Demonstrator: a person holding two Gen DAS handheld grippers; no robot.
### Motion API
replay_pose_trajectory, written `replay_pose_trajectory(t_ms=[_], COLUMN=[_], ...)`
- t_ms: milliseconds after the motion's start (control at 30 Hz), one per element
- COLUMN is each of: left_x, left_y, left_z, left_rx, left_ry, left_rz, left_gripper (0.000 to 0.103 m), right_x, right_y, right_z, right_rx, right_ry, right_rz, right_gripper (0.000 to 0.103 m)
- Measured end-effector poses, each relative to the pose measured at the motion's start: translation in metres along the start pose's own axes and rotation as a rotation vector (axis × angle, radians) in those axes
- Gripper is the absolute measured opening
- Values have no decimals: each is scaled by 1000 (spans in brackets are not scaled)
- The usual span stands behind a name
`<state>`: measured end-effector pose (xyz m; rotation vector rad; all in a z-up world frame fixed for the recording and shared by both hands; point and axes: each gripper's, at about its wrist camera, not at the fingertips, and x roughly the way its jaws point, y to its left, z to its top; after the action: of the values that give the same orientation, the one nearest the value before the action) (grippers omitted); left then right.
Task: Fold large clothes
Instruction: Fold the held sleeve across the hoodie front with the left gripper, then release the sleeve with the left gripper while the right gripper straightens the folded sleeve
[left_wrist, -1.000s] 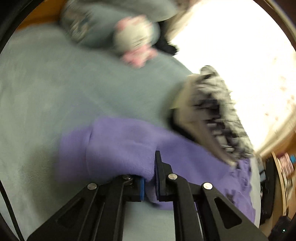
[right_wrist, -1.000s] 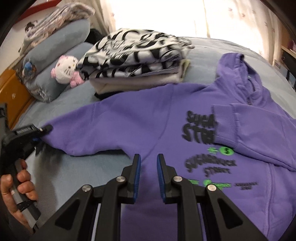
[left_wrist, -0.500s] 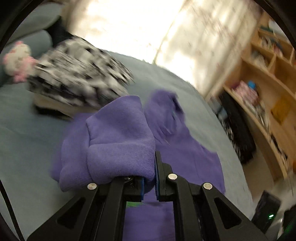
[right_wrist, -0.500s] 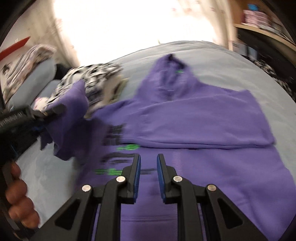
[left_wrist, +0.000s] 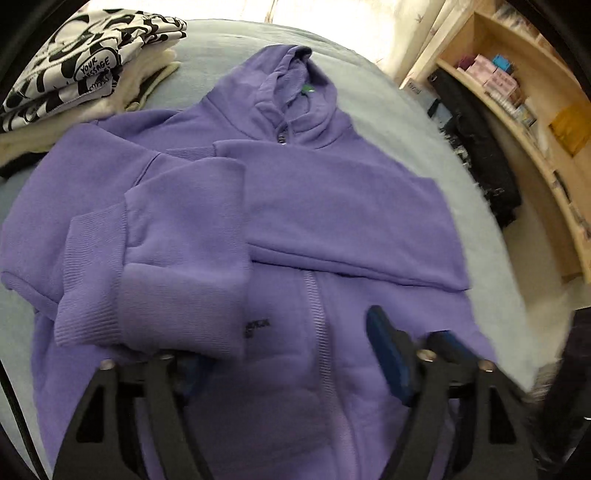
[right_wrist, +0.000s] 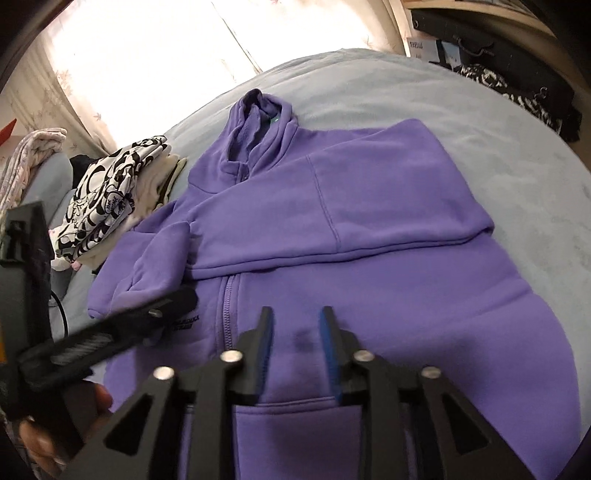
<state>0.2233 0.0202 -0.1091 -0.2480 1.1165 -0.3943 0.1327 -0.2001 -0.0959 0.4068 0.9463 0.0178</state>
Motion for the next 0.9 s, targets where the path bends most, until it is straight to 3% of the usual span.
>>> replay_pose_trajectory(t_ms=[200, 333, 567, 700, 800, 900], left_x=[-29, -43, -38, -28, -25, -31], left_y=[4, 2, 10, 17, 26, 35], left_z=[7, 5, -22, -43, -59, -70], left_rx=[-1, -12, 22, 128, 169, 179], left_ry=[8, 5, -14, -49, -45, -62], left_rz=[-71, -145, -171, -88, -76, -80], left_gripper=[79, 88, 89, 89, 89, 89], right_x=[-6, -12, -18, -20, -14, -7], right_y=[12, 23, 31, 38, 48, 67], right_z=[-1, -3, -1, 4, 12, 19], right_rx=[-33, -71, -118, -158, -183, -241], right_ry=[-22, -40, -53, -59, -18, 8], right_rz=[53, 66, 82, 101, 184, 215], right_gripper=[43, 45, 45, 45, 45, 45])
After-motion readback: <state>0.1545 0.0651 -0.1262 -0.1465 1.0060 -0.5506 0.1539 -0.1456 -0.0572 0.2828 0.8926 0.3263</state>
